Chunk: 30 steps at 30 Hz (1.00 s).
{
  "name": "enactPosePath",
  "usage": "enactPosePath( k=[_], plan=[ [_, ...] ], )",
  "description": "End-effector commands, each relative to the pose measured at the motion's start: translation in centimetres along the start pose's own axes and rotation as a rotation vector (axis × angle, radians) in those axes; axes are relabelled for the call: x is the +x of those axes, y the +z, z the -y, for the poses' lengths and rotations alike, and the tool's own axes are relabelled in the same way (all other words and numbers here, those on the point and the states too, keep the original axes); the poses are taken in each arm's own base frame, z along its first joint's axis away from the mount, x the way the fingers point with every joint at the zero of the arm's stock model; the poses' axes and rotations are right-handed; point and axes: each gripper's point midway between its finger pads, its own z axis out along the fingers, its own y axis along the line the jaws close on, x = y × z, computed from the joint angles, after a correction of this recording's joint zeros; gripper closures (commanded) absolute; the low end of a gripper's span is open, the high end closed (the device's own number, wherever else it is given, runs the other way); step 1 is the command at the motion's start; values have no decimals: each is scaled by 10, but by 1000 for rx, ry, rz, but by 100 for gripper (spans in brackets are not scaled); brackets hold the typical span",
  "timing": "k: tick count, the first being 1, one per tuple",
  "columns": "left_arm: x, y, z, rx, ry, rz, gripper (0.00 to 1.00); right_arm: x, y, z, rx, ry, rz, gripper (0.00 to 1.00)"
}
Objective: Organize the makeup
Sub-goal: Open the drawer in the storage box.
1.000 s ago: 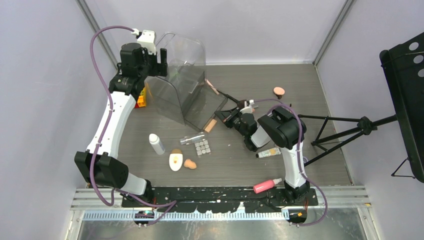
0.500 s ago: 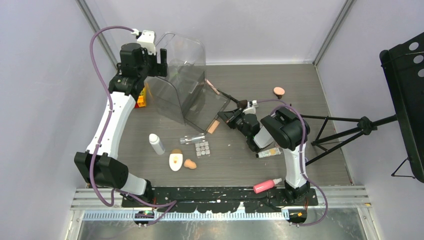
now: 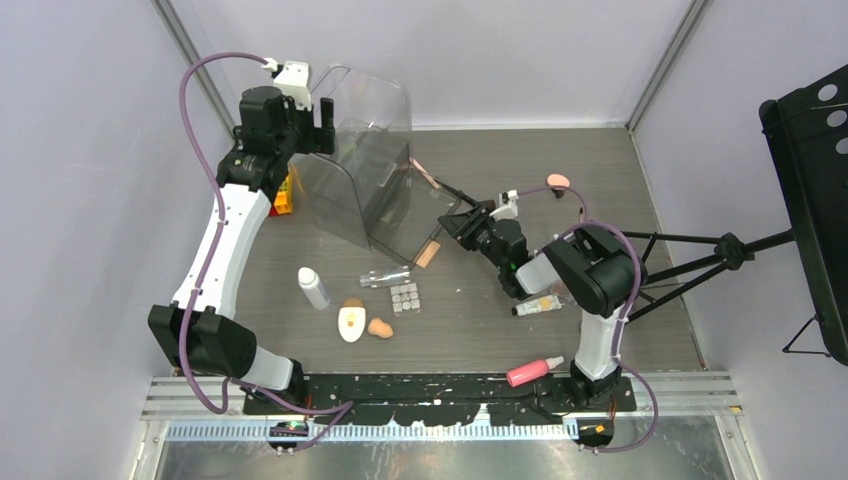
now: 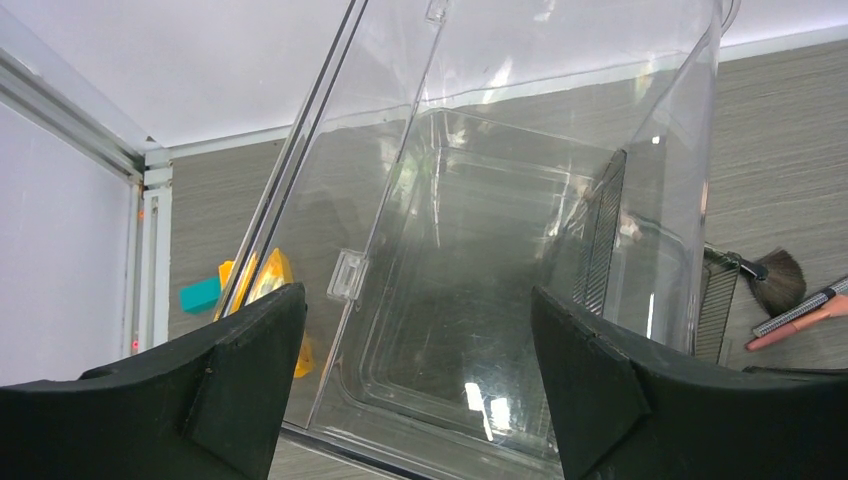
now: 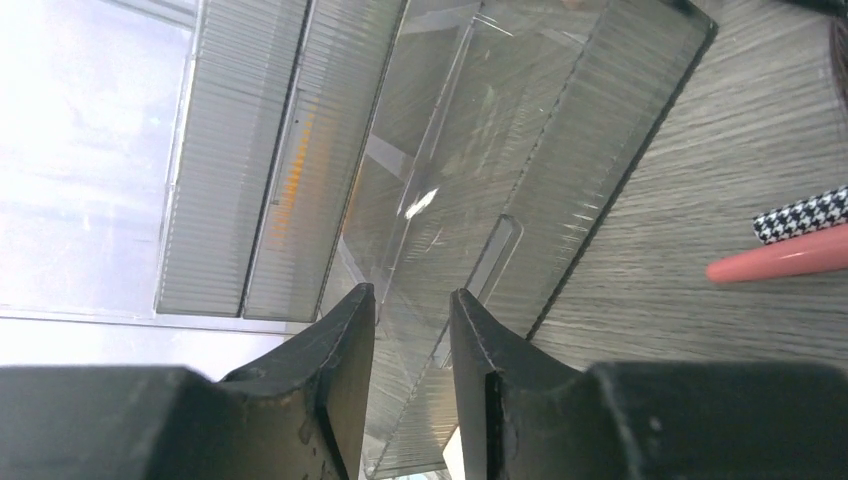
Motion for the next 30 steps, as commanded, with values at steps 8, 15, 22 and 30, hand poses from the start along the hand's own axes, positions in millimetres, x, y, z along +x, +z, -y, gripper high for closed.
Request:
enactPosePath(
  k=[8, 15, 22, 30],
  plan=[
    [24, -10, 1, 12, 10, -90, 15, -32, -14, -11, 46, -87, 1, 57],
    [21, -14, 1, 11, -3, -80, 15, -69, -20, -20, 252, -288, -81, 57],
    [19, -15, 6, 35, -3, -74, 14, -114, 4, -31, 474, -560, -183, 56],
    [19, -15, 6, 34, -2, -75, 14, -131, 50, -10, 601, -662, -292, 55]
  ],
)
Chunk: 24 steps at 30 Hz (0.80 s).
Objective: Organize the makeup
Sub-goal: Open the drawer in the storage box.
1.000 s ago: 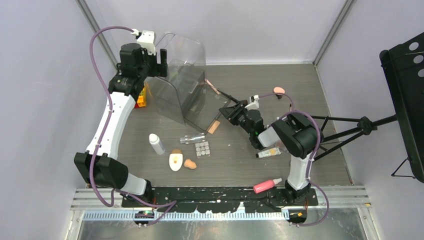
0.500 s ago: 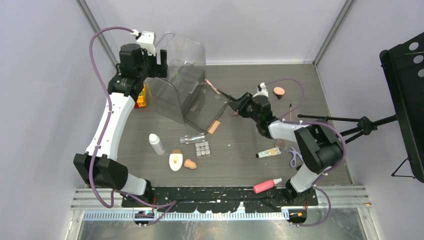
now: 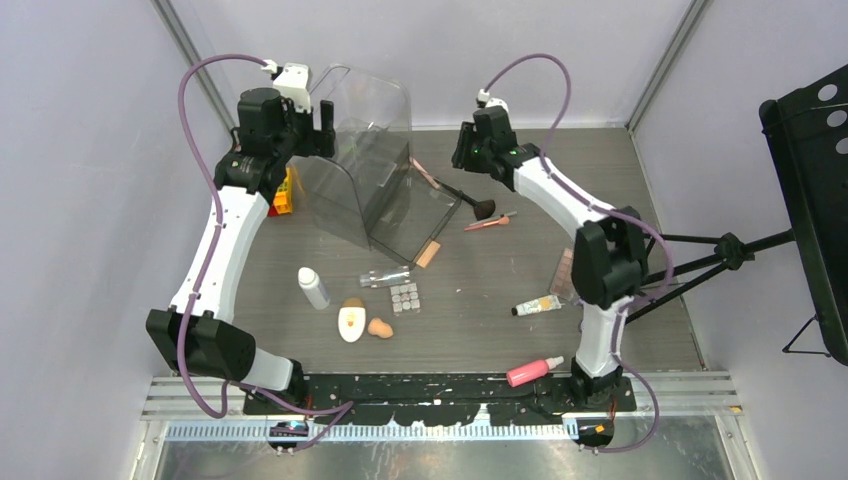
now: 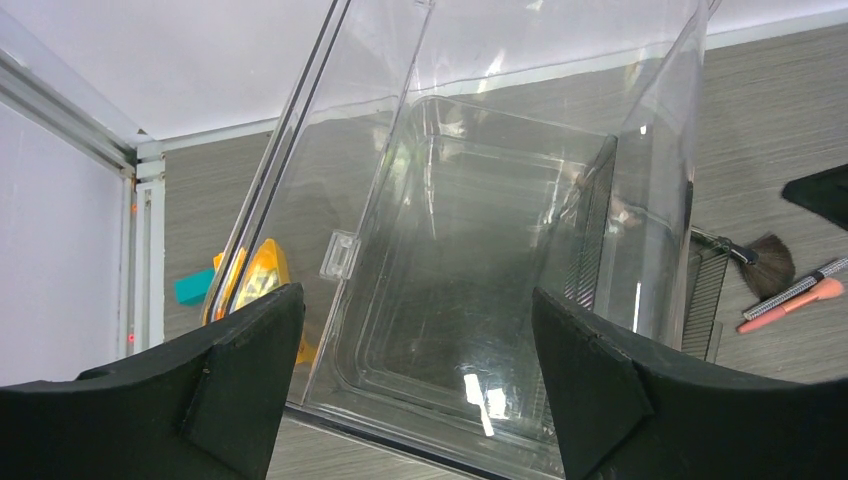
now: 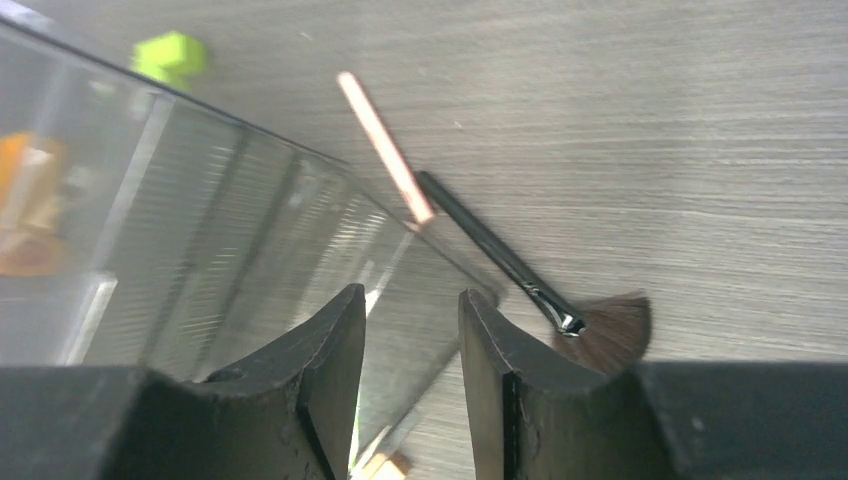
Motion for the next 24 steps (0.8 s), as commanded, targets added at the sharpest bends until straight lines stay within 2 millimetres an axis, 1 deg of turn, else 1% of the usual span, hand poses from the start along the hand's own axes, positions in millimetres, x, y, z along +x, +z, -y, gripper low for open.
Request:
enactPosePath(
  k=[1, 4, 8, 14, 18, 19, 22, 24],
  plan=[
    [17, -7, 2, 15, 0, -59, 14, 26, 23, 33, 132, -133, -166, 55],
    [16, -8, 3, 17, -2, -57, 14, 22, 40, 38, 145, -182, -201, 55],
    [15, -8, 4, 24, -3, -53, 14, 18, 60, 51, 163, -220, -225, 54],
    [16, -8, 5, 31, -3, -56, 14, 14, 86, 61, 96, -228, -239, 50],
    [15, -8, 6, 38, -3, -54, 14, 14, 101, 47, -18, -266, -248, 45],
    [14, -8, 7, 39, -3, -52, 14, 17, 107, 44, -40, -273, -252, 44],
    [13, -9, 6, 40, -4, -49, 14, 16, 118, 36, -91, -291, -241, 44],
    [14, -8, 7, 46, -4, -52, 14, 14, 127, 35, -106, -307, -220, 44]
  ],
)
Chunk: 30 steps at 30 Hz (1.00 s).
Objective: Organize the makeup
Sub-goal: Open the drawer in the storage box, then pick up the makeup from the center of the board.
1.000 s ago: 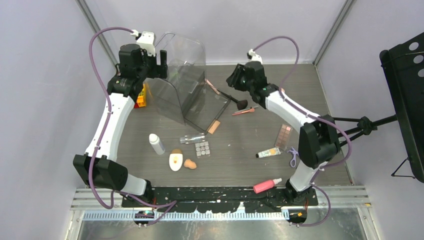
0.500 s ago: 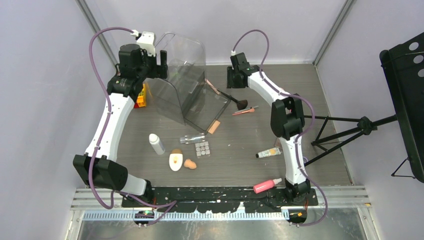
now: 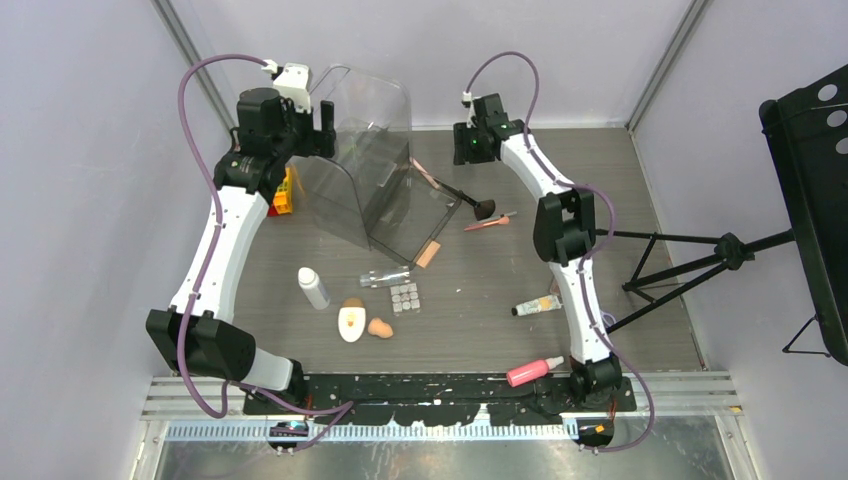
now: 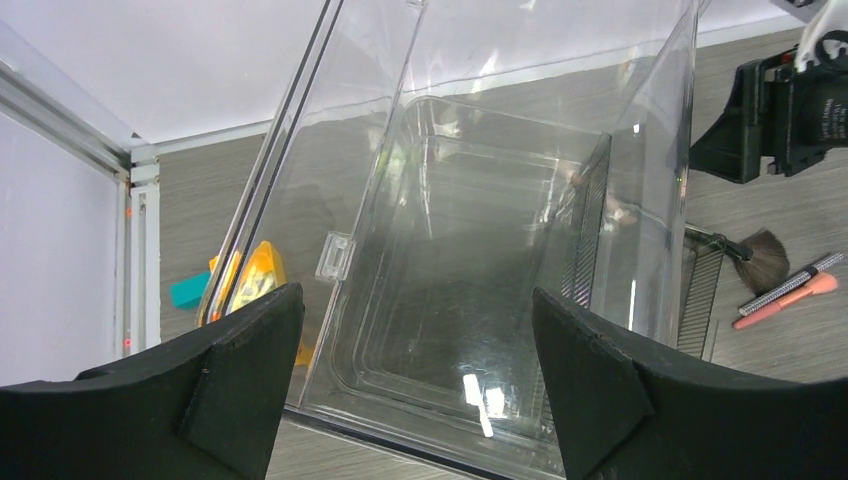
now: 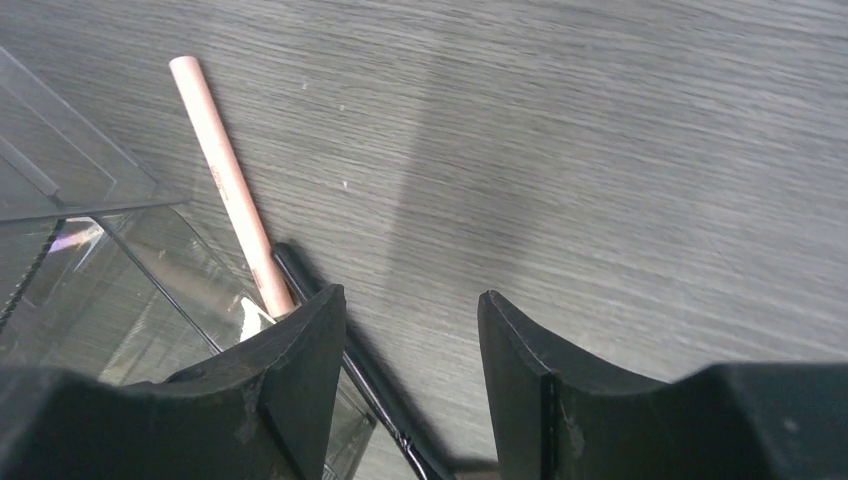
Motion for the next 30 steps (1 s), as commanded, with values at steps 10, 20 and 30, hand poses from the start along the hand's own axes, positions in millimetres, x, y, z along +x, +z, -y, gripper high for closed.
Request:
enactPosePath(
  k=[10, 20, 30],
  plan=[
    [13, -5, 6, 63, -66, -51, 14, -45, 25, -30, -145, -119, 187, 42],
    [15, -2, 4, 76, -88, -58, 14, -47, 37, -50, -261, -124, 224, 40],
    [17, 1, 5, 85, -91, -68, 15, -38, 51, -58, -308, -168, 219, 40]
  ],
)
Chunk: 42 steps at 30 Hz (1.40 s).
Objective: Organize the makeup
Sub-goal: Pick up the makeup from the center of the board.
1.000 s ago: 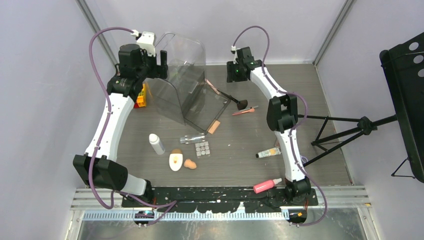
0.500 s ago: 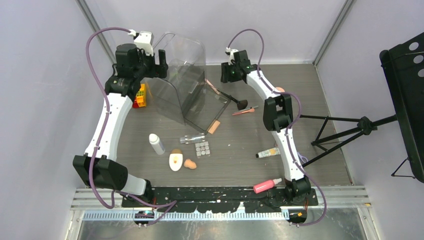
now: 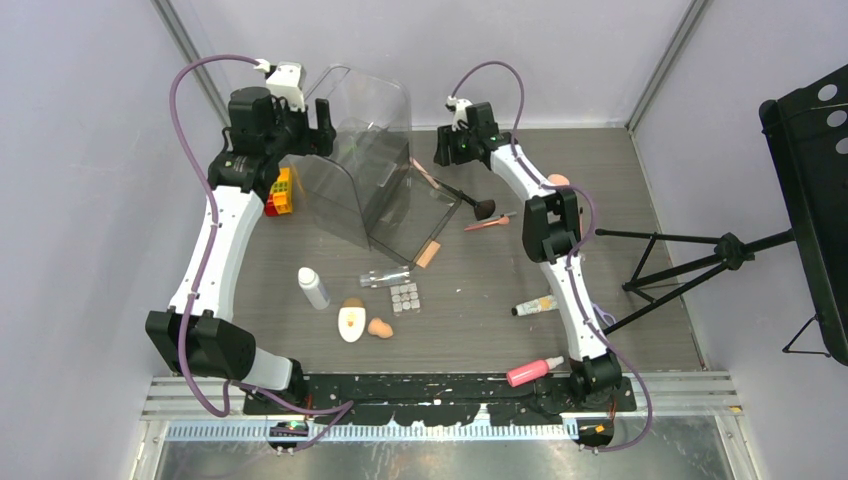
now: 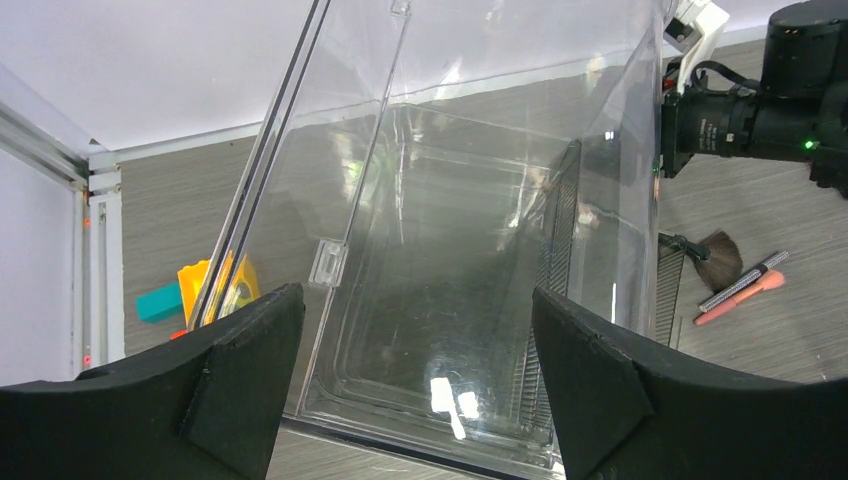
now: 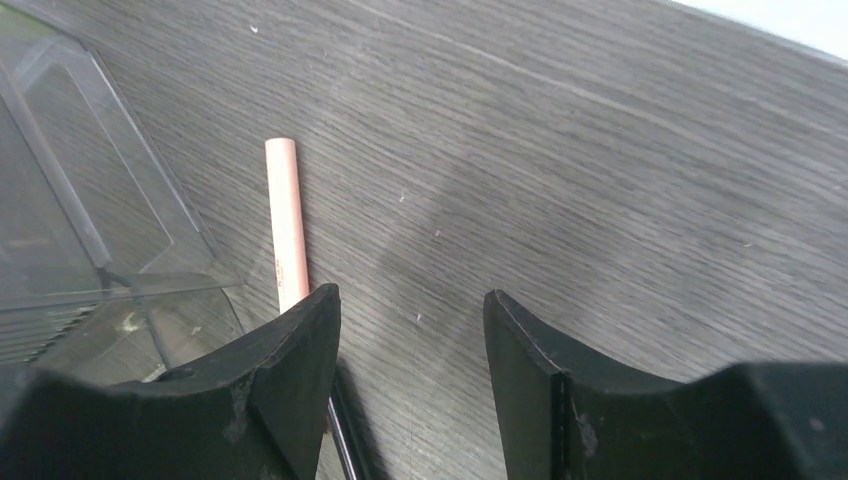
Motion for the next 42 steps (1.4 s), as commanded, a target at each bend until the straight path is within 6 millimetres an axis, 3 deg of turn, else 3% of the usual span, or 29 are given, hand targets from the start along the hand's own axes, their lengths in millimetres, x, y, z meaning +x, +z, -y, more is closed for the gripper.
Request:
enactPosePath(
  k=[1, 16, 32, 42],
  plan=[
    [20, 2, 3, 21, -45, -80, 15, -23, 1, -19, -84, -55, 71, 41],
    [17, 3, -3, 38, -92, -74, 15, -1, 4, -50, -203, -99, 11, 40],
    [19, 3, -6, 42, -107, -76, 17, 33, 10, -44, -139, -214, -105, 41],
    [18, 2, -10, 33, -109, -74, 17, 57, 13, -45, -38, -390, -202, 43]
  ],
)
